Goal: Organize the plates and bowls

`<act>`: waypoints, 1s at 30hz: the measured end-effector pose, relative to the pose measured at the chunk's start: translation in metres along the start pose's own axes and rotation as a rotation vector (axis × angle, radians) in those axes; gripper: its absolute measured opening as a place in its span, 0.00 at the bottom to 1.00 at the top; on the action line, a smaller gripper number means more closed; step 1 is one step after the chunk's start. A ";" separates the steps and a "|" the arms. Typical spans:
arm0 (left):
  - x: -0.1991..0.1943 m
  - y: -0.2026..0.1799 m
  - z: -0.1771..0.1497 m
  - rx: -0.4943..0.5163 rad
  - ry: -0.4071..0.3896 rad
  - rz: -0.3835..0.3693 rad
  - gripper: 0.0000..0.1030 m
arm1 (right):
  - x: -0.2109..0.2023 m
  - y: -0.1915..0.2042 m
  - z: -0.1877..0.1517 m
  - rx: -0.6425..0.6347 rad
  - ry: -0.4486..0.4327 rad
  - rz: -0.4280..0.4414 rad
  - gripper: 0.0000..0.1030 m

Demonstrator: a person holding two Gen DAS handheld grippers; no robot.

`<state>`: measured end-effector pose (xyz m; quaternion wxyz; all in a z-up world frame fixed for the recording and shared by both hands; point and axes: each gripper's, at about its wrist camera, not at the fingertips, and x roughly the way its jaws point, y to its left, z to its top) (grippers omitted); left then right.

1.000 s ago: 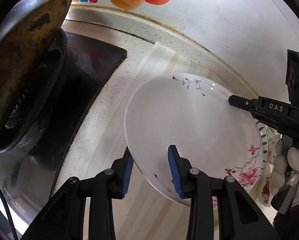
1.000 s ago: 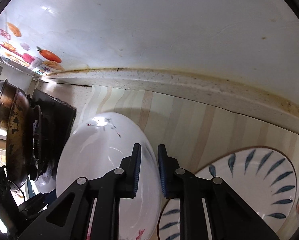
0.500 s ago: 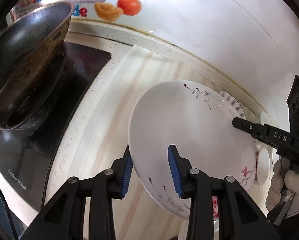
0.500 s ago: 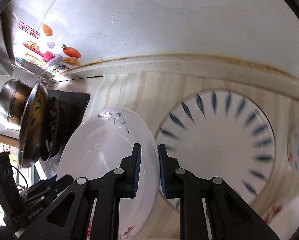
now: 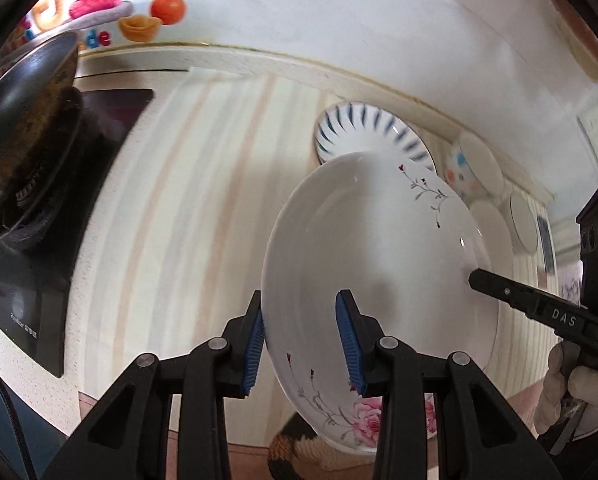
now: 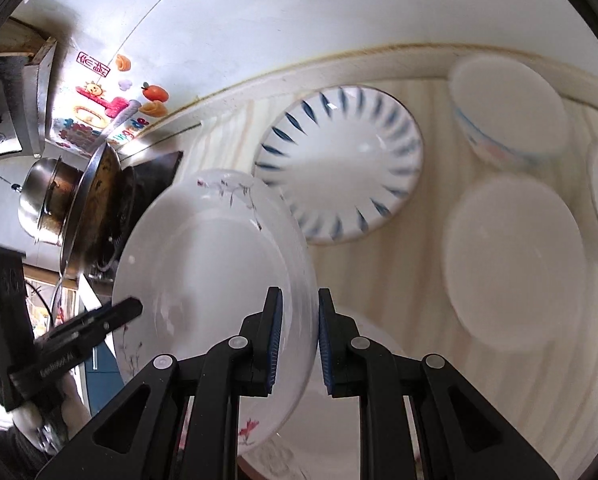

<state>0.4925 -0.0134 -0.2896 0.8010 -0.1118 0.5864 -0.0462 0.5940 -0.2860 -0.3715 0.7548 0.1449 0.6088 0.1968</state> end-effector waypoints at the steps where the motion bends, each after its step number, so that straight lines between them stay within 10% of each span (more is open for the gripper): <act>1: 0.003 -0.004 -0.003 0.011 0.010 0.001 0.31 | -0.002 -0.006 -0.006 0.008 0.002 0.000 0.18; 15: 0.052 -0.022 -0.039 0.068 0.113 0.042 0.31 | 0.006 -0.053 -0.090 0.100 0.056 0.005 0.18; 30: 0.075 -0.021 -0.050 0.065 0.178 0.047 0.31 | 0.019 -0.066 -0.100 0.132 0.093 0.008 0.18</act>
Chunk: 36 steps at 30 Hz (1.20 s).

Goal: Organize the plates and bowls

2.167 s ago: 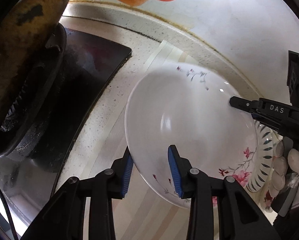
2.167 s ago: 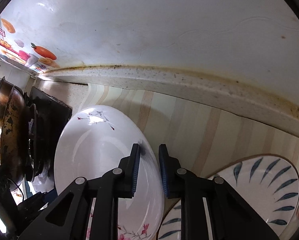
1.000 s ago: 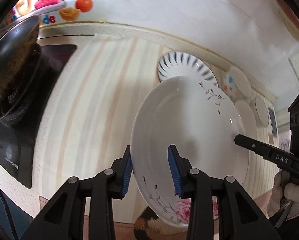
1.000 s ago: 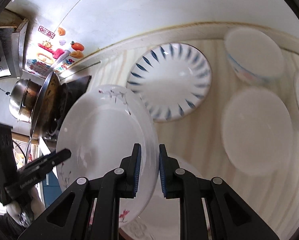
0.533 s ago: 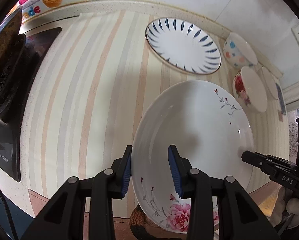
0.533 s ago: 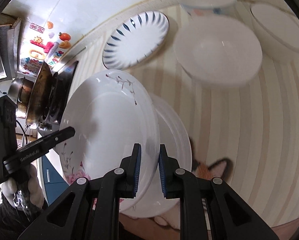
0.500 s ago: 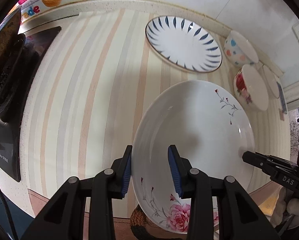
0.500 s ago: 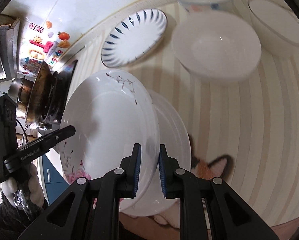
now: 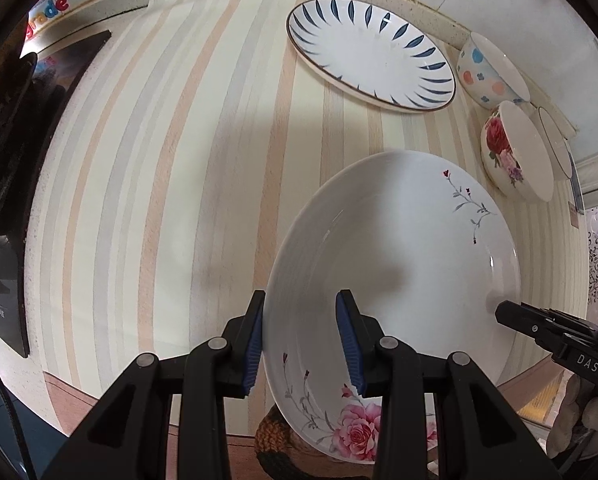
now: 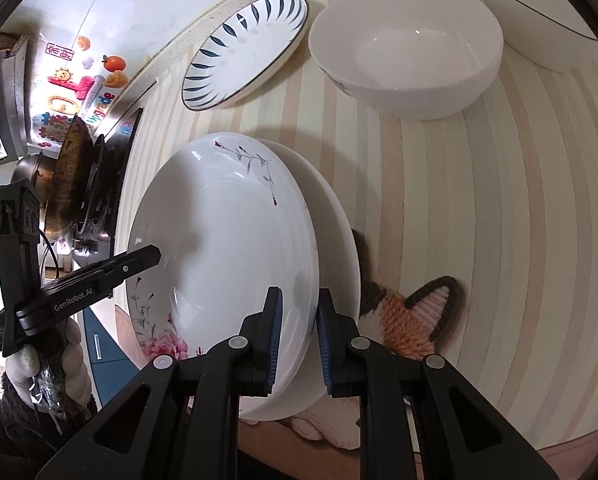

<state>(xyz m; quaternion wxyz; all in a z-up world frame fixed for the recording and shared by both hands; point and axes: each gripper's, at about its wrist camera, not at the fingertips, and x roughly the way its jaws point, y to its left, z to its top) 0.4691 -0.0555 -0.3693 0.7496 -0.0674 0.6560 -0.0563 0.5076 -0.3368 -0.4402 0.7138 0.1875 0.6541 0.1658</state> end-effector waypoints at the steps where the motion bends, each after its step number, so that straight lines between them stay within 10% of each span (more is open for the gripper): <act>1: 0.001 0.000 -0.001 -0.001 0.005 -0.001 0.31 | 0.000 0.000 0.000 0.000 0.003 -0.001 0.18; 13: 0.008 -0.003 -0.006 0.029 0.024 -0.009 0.31 | -0.005 -0.009 -0.001 0.048 0.010 0.021 0.18; 21: -0.040 -0.001 0.008 0.029 -0.097 0.025 0.31 | -0.020 -0.012 0.003 0.069 0.042 -0.014 0.20; 29: -0.072 0.010 0.077 0.035 -0.178 0.015 0.32 | -0.073 -0.005 0.034 0.114 -0.061 0.047 0.20; 36: -0.039 0.026 0.159 0.020 -0.124 0.002 0.32 | -0.088 0.037 0.131 0.086 -0.192 0.000 0.21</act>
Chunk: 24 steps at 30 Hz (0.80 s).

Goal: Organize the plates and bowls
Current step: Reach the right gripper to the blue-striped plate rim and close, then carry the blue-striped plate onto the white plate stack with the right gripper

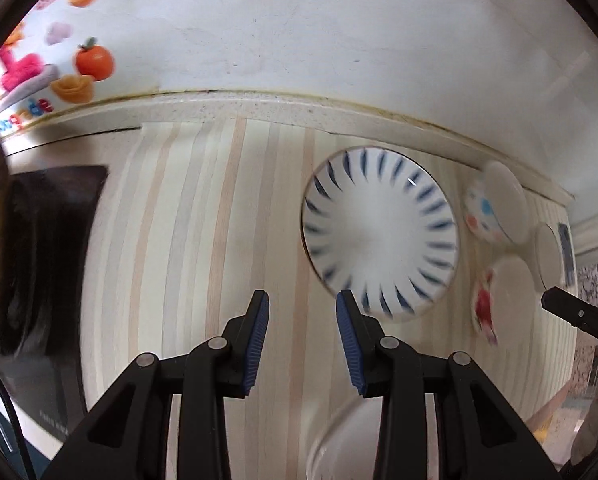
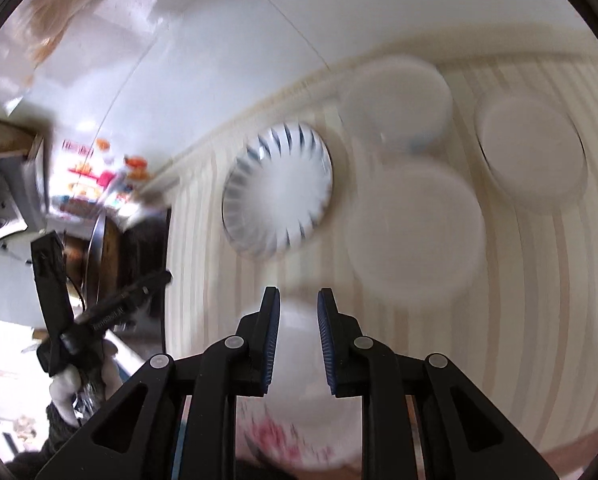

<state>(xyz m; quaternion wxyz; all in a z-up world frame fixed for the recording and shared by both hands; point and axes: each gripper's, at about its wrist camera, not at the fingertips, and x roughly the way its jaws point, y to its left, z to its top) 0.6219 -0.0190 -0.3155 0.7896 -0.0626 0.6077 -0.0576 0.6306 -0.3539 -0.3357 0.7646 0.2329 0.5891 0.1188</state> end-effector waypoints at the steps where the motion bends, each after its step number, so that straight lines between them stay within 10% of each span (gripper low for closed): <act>1: 0.010 0.003 0.010 -0.002 0.017 -0.006 0.32 | 0.008 0.004 0.010 0.003 0.003 -0.019 0.21; 10: 0.089 0.011 0.053 0.036 0.126 0.007 0.32 | 0.104 -0.009 0.076 0.093 0.099 -0.139 0.21; 24: 0.110 -0.008 0.060 0.105 0.129 -0.078 0.22 | 0.163 -0.006 0.086 0.012 0.148 -0.283 0.09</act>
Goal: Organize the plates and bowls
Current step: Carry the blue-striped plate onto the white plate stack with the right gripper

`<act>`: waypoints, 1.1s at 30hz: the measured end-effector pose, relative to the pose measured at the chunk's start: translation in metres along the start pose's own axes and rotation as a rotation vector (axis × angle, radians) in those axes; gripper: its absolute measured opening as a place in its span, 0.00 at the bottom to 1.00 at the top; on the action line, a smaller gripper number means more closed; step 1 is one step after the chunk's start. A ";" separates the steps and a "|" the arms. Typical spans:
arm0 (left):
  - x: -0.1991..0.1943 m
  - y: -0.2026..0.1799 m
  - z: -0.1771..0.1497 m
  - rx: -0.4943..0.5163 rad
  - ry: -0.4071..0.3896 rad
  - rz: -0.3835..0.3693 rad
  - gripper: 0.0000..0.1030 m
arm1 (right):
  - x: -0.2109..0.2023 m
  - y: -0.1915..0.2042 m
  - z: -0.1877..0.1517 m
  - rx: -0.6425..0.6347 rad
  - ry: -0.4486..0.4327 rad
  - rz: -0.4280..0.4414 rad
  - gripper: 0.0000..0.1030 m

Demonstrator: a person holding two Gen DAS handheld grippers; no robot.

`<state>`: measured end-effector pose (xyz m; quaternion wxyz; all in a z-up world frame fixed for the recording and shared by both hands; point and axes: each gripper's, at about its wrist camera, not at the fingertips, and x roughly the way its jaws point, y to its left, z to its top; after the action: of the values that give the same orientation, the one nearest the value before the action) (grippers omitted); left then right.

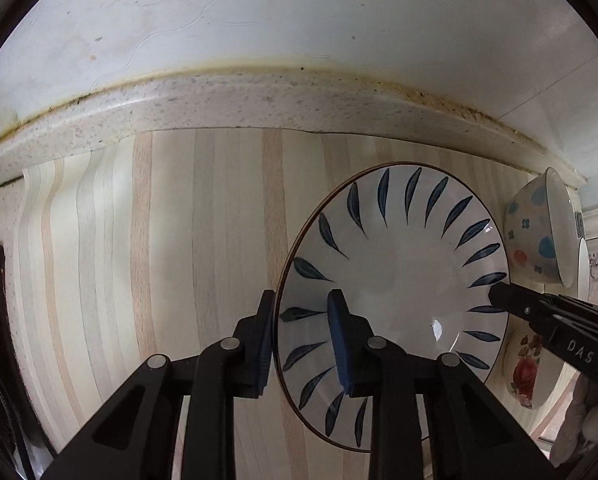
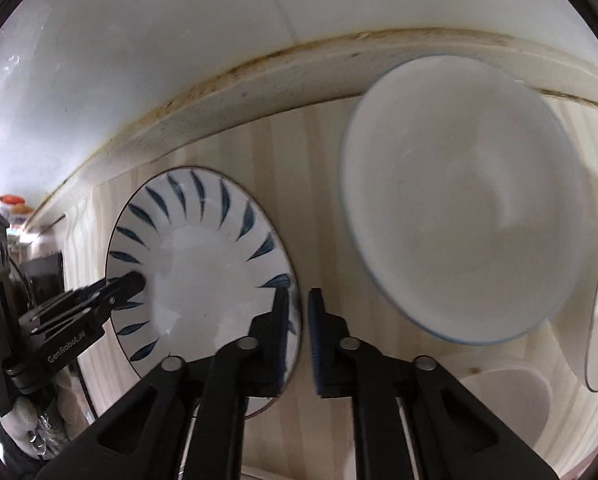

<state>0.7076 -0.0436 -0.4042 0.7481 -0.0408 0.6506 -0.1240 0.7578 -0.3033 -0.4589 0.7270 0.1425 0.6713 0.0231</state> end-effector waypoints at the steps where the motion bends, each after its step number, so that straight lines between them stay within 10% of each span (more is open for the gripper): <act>1: -0.001 0.000 -0.003 -0.002 -0.003 0.005 0.22 | 0.001 0.003 -0.001 -0.013 -0.005 -0.014 0.09; 19: -0.077 -0.020 -0.071 -0.061 -0.081 -0.032 0.22 | -0.040 0.021 -0.041 -0.089 -0.006 0.036 0.09; 33: -0.112 -0.052 -0.150 -0.050 -0.110 -0.026 0.22 | -0.080 0.002 -0.134 -0.161 0.024 0.085 0.09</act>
<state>0.5396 -0.0519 -0.3077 0.7799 -0.0748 0.6107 -0.1147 0.6188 -0.2964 -0.3883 0.7265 0.1118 0.6692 0.1094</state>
